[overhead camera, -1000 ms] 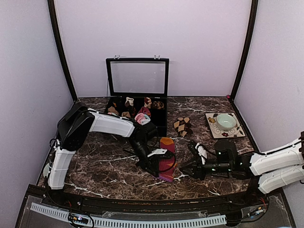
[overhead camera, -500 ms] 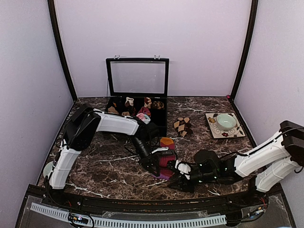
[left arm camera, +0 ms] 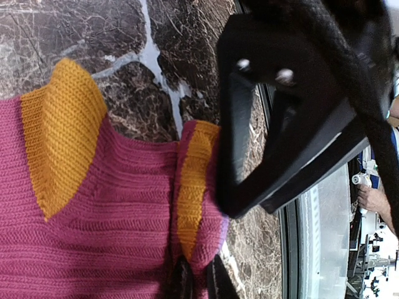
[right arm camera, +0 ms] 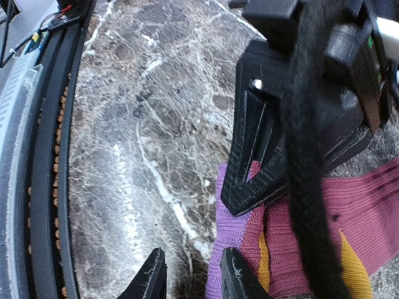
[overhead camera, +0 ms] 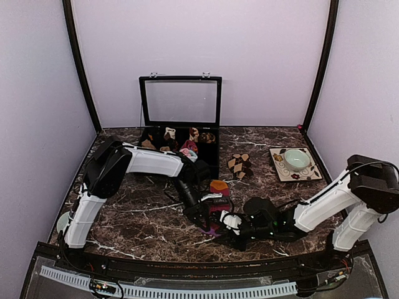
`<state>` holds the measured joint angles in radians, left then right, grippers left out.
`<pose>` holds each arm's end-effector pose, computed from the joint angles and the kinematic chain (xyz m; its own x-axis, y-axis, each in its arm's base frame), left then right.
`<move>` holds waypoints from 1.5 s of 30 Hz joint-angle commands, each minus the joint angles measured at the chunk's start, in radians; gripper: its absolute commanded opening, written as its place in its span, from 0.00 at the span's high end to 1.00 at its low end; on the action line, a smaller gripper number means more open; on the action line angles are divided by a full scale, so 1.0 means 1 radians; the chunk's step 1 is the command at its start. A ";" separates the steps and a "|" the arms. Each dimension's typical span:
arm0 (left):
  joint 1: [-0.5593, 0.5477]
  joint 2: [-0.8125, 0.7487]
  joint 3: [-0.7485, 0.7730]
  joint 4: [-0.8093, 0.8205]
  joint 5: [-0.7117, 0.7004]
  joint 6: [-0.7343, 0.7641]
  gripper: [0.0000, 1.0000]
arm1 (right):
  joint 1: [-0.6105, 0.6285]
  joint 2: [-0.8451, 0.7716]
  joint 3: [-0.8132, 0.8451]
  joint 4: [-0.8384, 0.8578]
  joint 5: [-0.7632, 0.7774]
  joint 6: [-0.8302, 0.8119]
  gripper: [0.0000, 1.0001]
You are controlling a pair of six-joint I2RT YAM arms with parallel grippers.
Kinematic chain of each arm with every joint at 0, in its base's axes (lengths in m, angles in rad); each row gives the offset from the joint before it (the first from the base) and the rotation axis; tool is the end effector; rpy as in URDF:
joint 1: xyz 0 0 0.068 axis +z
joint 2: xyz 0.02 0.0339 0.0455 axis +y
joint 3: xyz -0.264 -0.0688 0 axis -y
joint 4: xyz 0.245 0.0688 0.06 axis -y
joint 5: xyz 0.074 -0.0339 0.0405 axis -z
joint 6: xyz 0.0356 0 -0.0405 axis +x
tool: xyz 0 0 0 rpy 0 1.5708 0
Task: Roll the socks
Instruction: Roll the sock at the center of the board.
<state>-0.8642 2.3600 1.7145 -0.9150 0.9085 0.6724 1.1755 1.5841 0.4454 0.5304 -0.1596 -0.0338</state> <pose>0.2644 -0.3530 0.1041 -0.2133 0.8398 -0.4992 0.7744 -0.1662 -0.6105 0.0988 0.2515 0.1177 -0.1875 -0.5359 -0.8232 -0.9683 0.2419 0.0630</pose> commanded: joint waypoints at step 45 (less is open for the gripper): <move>0.086 -0.456 -0.330 0.275 -0.281 0.040 0.45 | -0.072 0.122 -0.028 -0.097 -0.011 0.208 0.98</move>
<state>-0.7670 2.0731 1.4807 -0.7826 0.6968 0.7128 1.1210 1.6749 0.4423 0.6357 -0.1326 0.0998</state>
